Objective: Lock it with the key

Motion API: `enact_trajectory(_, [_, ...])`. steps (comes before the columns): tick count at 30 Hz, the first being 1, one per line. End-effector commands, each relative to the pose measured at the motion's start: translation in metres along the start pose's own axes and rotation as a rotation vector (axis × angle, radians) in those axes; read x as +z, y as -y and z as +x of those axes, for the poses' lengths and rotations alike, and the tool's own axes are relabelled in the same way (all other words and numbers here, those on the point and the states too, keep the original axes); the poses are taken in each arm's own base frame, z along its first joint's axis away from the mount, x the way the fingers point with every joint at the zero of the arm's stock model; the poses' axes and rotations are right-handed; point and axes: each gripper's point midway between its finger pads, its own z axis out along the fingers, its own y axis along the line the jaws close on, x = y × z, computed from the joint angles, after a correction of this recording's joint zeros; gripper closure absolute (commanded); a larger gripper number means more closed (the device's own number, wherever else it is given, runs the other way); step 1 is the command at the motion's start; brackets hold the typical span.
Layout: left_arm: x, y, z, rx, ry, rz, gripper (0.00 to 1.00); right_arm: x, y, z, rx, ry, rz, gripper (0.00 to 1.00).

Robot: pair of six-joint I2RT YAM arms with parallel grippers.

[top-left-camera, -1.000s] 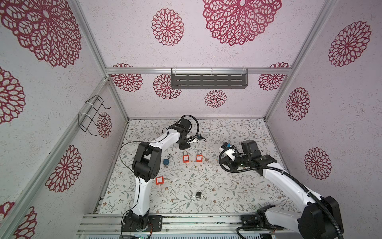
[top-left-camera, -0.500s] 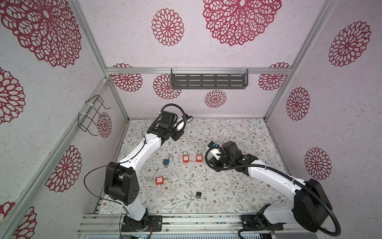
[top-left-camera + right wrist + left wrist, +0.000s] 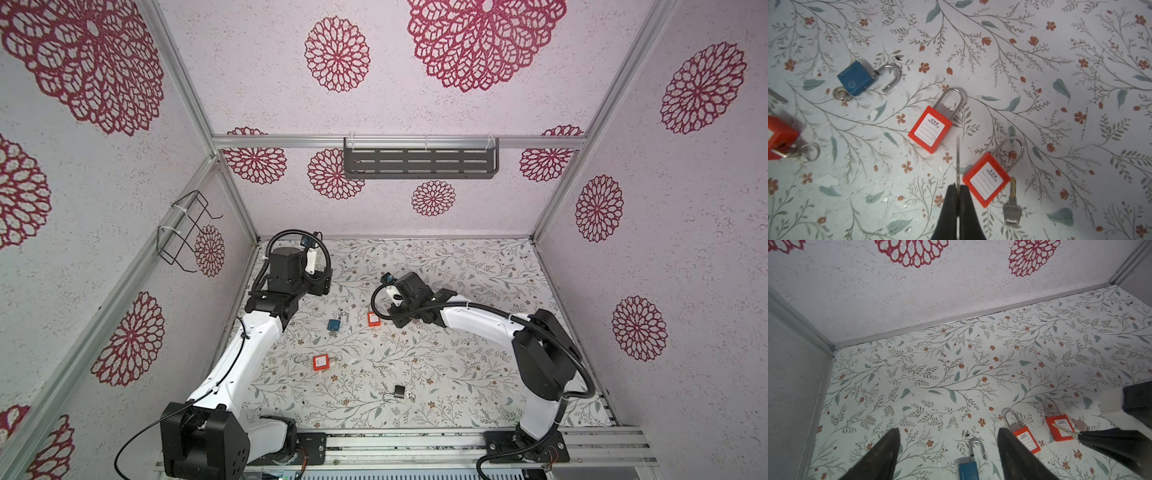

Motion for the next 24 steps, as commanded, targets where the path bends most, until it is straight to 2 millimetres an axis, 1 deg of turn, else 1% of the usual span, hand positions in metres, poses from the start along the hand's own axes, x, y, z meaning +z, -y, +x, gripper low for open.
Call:
enact_trajectory(1, [0.003,-0.017,0.015,-0.089,-0.055,-0.059,0.21,0.004,0.003,-0.008,0.010,-0.025,0.054,1.00])
enact_trajectory(3, [0.006,-0.022,0.019,-0.114,-0.079,-0.059,0.21,0.012,0.002,-0.009,0.000,-0.034,0.070,1.00])
enact_trajectory(7, [0.010,-0.035,0.022,-0.107,-0.076,-0.118,0.28,0.022,0.011,-0.003,-0.009,-0.074,0.130,1.00])
enact_trajectory(10, [0.012,-0.033,0.025,-0.087,-0.068,-0.104,0.27,0.028,0.008,-0.001,-0.012,-0.088,0.124,1.00])
enact_trajectory(14, [0.015,-0.029,0.025,-0.086,-0.057,-0.080,0.25,0.038,-0.002,0.003,-0.028,-0.106,0.087,1.00])
enact_trajectory(17, [0.015,-0.024,0.026,-0.076,-0.058,-0.054,0.25,0.044,-0.006,0.008,-0.033,-0.129,0.079,1.00])
enact_trajectory(20, [0.014,-0.027,0.027,-0.079,-0.055,-0.072,0.25,0.047,-0.006,0.012,-0.033,-0.142,0.085,1.00])
enact_trajectory(22, [0.012,-0.027,0.025,-0.078,-0.047,-0.072,0.25,0.046,-0.007,0.011,-0.037,-0.138,0.082,0.99])
enact_trajectory(24, [0.012,-0.027,0.025,-0.079,-0.046,-0.072,0.24,0.045,-0.006,0.010,-0.038,-0.138,0.095,0.96])
